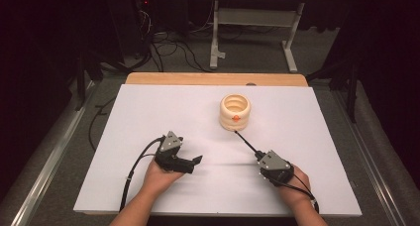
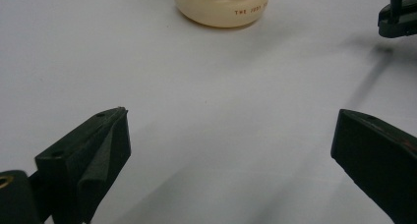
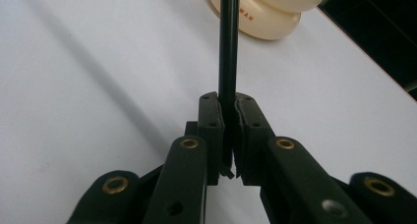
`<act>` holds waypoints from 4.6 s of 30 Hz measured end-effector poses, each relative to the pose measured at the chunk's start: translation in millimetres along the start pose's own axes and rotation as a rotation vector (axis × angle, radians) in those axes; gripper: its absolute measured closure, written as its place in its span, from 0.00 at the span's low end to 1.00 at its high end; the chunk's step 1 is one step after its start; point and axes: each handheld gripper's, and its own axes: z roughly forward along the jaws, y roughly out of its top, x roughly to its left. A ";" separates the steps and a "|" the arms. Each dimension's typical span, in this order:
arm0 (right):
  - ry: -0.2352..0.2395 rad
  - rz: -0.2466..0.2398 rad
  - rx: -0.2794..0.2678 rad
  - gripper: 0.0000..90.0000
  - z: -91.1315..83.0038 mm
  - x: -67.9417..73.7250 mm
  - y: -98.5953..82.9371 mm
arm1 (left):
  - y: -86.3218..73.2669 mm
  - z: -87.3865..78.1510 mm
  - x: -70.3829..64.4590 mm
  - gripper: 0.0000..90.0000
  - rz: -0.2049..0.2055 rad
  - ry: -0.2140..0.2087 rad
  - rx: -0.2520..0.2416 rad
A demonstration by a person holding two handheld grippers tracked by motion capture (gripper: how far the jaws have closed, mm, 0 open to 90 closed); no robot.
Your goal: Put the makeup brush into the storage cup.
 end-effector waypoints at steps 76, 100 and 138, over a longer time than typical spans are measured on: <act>0.127 0.237 -0.173 0.95 4.4 -8.8 20.8 | 41.8 2.3 -26.1 0.03 0.026 -0.107 -0.212; 0.172 0.205 -0.217 0.95 19.9 10.8 44.9 | 43.8 -8.0 -27.8 0.04 0.011 -0.116 -0.252; 0.284 0.150 -0.239 0.95 20.3 43.8 53.1 | 43.9 -13.0 -26.0 0.42 -0.106 -0.225 -0.307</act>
